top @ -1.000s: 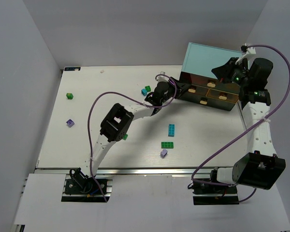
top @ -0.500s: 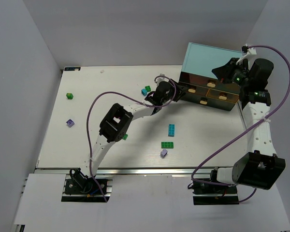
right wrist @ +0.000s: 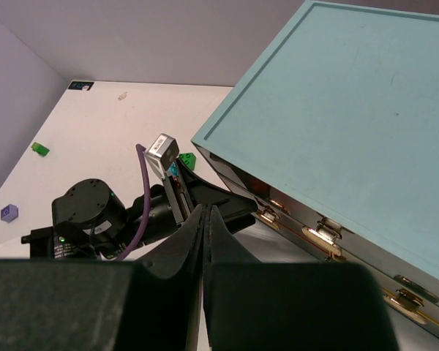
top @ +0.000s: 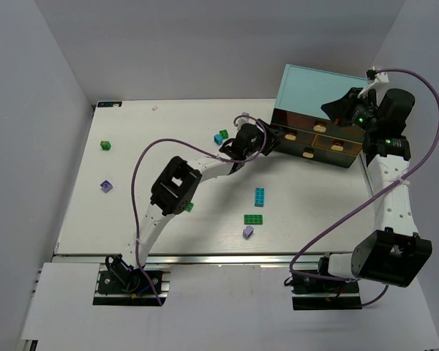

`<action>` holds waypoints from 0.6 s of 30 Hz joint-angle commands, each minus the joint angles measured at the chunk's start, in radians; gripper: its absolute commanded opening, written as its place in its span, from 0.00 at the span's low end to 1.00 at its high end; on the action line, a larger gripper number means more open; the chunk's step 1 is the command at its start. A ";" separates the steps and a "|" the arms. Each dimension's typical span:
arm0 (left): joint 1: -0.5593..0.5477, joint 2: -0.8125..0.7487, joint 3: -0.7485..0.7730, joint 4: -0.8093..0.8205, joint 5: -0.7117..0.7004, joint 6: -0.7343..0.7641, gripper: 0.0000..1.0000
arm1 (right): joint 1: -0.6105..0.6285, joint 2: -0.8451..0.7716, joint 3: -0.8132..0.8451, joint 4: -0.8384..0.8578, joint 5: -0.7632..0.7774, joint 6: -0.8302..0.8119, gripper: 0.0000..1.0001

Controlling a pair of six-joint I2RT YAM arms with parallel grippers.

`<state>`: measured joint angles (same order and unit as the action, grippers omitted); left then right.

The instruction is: Sort the legos into containers by color

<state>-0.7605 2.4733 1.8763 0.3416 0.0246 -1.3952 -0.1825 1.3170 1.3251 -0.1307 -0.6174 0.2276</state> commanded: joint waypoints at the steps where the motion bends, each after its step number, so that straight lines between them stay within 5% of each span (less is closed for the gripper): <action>1: -0.011 -0.014 0.003 0.022 0.029 0.010 0.69 | -0.005 -0.024 -0.010 0.036 -0.016 -0.007 0.00; 18: -0.030 -0.001 -0.036 0.166 -0.009 -0.024 0.67 | -0.006 -0.024 -0.020 0.032 -0.019 -0.016 0.00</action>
<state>-0.7723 2.4767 1.8080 0.4984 0.0330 -1.4151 -0.1833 1.3170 1.3106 -0.1299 -0.6239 0.2249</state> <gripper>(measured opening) 0.674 0.015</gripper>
